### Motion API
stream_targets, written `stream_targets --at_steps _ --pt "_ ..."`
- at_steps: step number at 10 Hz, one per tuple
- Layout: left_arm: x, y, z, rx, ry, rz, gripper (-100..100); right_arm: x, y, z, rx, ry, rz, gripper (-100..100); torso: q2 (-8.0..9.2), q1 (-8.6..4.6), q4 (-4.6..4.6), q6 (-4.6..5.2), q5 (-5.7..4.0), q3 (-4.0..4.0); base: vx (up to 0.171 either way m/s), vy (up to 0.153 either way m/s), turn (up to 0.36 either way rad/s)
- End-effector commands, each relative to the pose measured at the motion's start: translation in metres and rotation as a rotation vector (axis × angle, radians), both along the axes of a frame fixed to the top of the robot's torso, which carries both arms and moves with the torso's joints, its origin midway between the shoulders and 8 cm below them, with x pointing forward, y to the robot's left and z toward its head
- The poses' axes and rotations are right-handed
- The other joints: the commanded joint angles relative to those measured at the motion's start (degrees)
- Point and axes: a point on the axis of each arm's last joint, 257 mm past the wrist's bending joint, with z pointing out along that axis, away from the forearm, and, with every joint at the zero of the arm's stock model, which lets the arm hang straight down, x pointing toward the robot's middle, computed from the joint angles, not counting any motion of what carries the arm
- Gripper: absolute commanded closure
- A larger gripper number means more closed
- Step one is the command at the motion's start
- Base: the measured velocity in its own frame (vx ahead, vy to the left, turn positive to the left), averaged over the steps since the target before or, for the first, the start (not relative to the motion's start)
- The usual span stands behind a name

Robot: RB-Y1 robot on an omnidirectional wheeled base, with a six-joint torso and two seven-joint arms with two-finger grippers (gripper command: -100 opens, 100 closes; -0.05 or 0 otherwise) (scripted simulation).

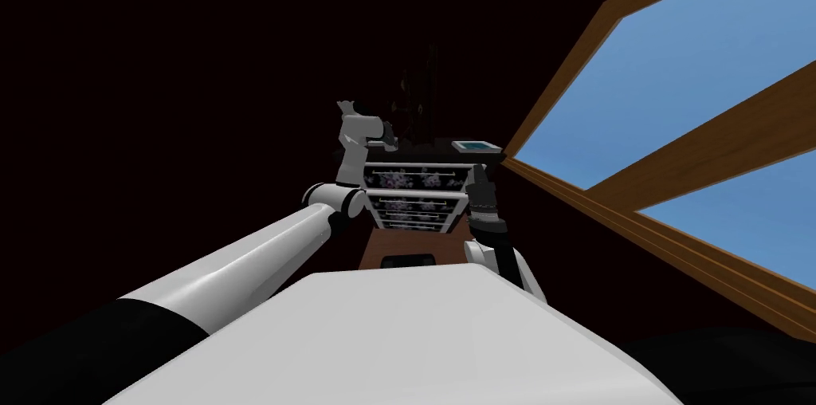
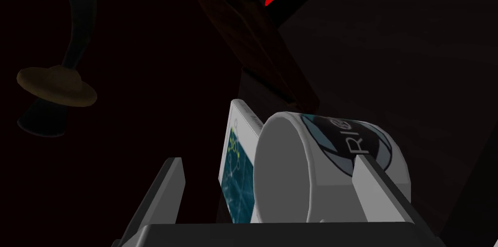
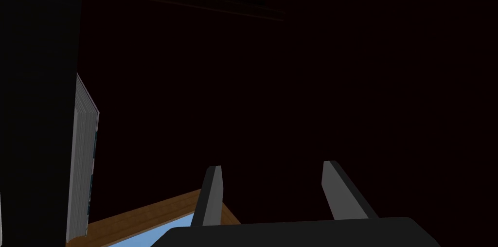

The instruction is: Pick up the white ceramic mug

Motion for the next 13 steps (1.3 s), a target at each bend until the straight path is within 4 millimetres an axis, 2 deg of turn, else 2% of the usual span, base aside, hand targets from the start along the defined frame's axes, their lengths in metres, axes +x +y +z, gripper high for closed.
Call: stream_targets --at_steps 1,2,3,4,5,8,9,11,13 --pt "0.006 0.002 -0.018 0.004 0.032 0.007 -100 0.0 0.0 0.0 0.0 0.0 0.0 0 0.0 0.0 0.0 0.0 0.0 0.0 -0.02 0.001 0.005" --pt "0.008 0.003 -0.026 0.007 0.051 0.011 -100 0.0 0.0 0.0 0.0 0.0 0.0 0 -0.13 -0.06 -0.03 0.0 -0.01 -0.08 0.0 0.0 0.0" --pt "0.013 -0.007 0.003 0.008 -0.012 0.006 -100 0.0 0.0 0.0 0.0 0.0 0.0 0 -0.23 -0.09 -0.06 0.0 -0.02 -0.13 -0.072 0.027 0.002" --pt "0.016 -0.01 0.009 0.006 -0.025 0.004 -100 0.0 0.0 0.0 0.0 0.0 0.0 0 -0.04 -0.03 -0.01 0.02 -0.02 -0.03 -0.104 0.044 -0.011" --pt "0.019 -0.01 0.007 0.003 -0.029 0.005 -100 0.0 0.0 0.0 0.0 0.0 0.0 0 0.09 0.04 0.03 0.0 0.0 0.06 -0.054 0.033 -0.002" --pt "0.027 -0.004 -0.03 0.015 0.047 0.022 -100 0.0 0.0 0.0 0.0 0.0 0.0 0 -0.26 -0.07 -0.07 0.0 -0.02 -0.16 0.005 0.002 0.002" --pt "0.031 -0.013 0.001 0.015 -0.021 0.018 -100 0.0 0.0 0.0 0.0 0.0 0.0 0 -0.31 -0.1 -0.08 0.0 -0.02 -0.18 -0.083 0.038 0.004" --pt "0.033 -0.018 0.014 0.009 -0.053 0.012 -100 0.0 0.0 0.0 0.0 0.0 0.0 0 0.08 0.07 0.03 0.0 0.01 0.05 -0.074 0.04 -0.009" --pt "0.04 -0.012 -0.014 0.018 -0.002 0.026 -100 0.0 0.0 0.0 0.0 0.0 0.0 0 -0.14 -0.06 -0.03 0.0 -0.01 -0.08 -0.003 -0.002 0.003"
